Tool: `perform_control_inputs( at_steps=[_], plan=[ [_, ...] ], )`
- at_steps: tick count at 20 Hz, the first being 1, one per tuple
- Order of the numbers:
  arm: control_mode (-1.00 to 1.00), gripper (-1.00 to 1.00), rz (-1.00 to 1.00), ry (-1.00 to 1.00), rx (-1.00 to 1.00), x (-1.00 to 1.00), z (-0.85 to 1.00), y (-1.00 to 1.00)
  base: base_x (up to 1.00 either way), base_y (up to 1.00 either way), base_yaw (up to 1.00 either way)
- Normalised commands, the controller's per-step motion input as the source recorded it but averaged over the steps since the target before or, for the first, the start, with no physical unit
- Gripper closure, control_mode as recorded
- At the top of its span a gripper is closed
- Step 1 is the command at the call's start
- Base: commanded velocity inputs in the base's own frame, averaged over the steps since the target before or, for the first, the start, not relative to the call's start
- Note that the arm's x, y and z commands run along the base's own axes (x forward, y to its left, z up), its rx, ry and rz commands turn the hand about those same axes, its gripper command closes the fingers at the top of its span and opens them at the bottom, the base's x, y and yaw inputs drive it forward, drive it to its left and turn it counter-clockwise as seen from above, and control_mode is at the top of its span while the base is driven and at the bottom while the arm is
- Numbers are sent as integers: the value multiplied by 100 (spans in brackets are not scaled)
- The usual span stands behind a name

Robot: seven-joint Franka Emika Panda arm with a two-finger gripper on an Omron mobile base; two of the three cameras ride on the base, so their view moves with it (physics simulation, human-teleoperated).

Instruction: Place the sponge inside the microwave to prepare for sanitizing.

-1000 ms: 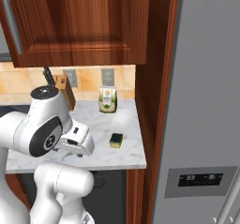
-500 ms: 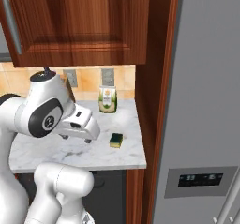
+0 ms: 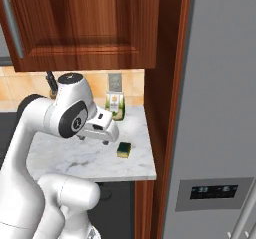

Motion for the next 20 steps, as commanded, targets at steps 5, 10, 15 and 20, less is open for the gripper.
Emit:
perform_control_inputs(
  at_steps=[5,10,15,20],
  plan=[
    [-100,-100,0,0,-1,59,-42,-1,0,0,0],
    [-100,-100,0,0,-2,63,-32,-2,0,0,0],
    [-100,-100,0,0,0,61,-38,-8,0,0,0],
    [-100,-100,0,2,0,66,-51,-15,0,0,0]
  ],
)
